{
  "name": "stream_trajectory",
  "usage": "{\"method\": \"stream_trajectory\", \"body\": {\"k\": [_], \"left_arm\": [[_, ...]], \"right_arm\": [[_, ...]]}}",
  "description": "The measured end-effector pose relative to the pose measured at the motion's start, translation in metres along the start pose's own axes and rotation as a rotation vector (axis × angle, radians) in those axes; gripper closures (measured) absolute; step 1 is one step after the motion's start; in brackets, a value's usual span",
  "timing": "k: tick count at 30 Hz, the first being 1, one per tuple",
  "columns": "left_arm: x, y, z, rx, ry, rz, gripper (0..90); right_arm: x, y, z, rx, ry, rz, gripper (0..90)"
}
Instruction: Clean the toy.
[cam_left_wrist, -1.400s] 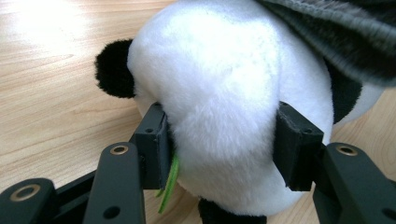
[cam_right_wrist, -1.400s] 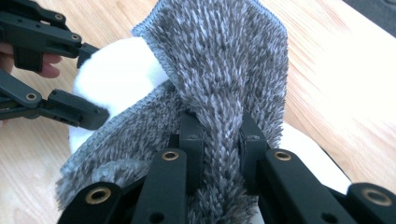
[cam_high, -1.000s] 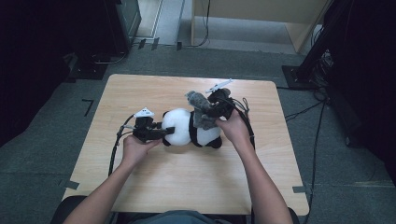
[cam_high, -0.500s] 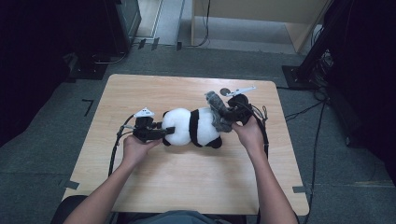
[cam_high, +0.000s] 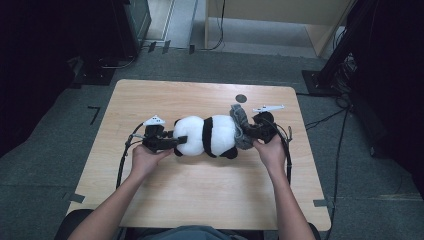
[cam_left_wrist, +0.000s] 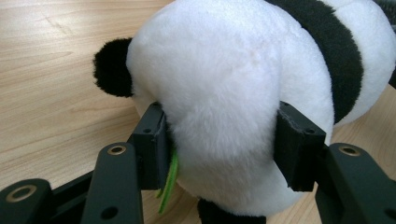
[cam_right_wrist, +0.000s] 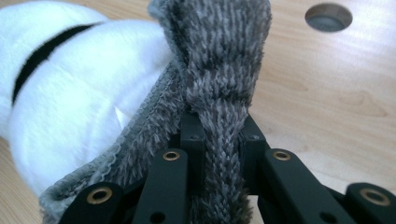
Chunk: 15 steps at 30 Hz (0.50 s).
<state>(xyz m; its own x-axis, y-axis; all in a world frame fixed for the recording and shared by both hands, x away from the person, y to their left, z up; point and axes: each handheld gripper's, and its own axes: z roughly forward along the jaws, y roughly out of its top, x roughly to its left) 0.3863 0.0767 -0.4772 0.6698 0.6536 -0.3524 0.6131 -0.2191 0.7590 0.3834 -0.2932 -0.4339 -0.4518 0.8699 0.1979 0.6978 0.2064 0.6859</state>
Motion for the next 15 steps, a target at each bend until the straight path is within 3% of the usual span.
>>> {"method": "stream_trajectory", "body": {"k": [3, 8, 13, 15], "left_arm": [[0.001, 0.000, 0.000, 0.003, -0.003, 0.001, 43.1], [0.001, 0.000, 0.001, 0.001, -0.005, 0.008, 41.6], [0.003, 0.000, 0.000, 0.003, -0.012, 0.000, 39.7], [0.004, 0.000, -0.001, 0.004, -0.018, -0.009, 39.2]], "right_arm": [[-0.001, -0.007, 0.003, -0.031, 0.018, -0.010, 76.8], [-0.006, -0.012, 0.006, -0.034, 0.037, 0.004, 76.9], [-0.006, -0.018, 0.017, 0.067, 0.017, 0.013, 77.6], [-0.007, -0.016, 0.013, 0.060, 0.024, 0.034, 77.8]]}}
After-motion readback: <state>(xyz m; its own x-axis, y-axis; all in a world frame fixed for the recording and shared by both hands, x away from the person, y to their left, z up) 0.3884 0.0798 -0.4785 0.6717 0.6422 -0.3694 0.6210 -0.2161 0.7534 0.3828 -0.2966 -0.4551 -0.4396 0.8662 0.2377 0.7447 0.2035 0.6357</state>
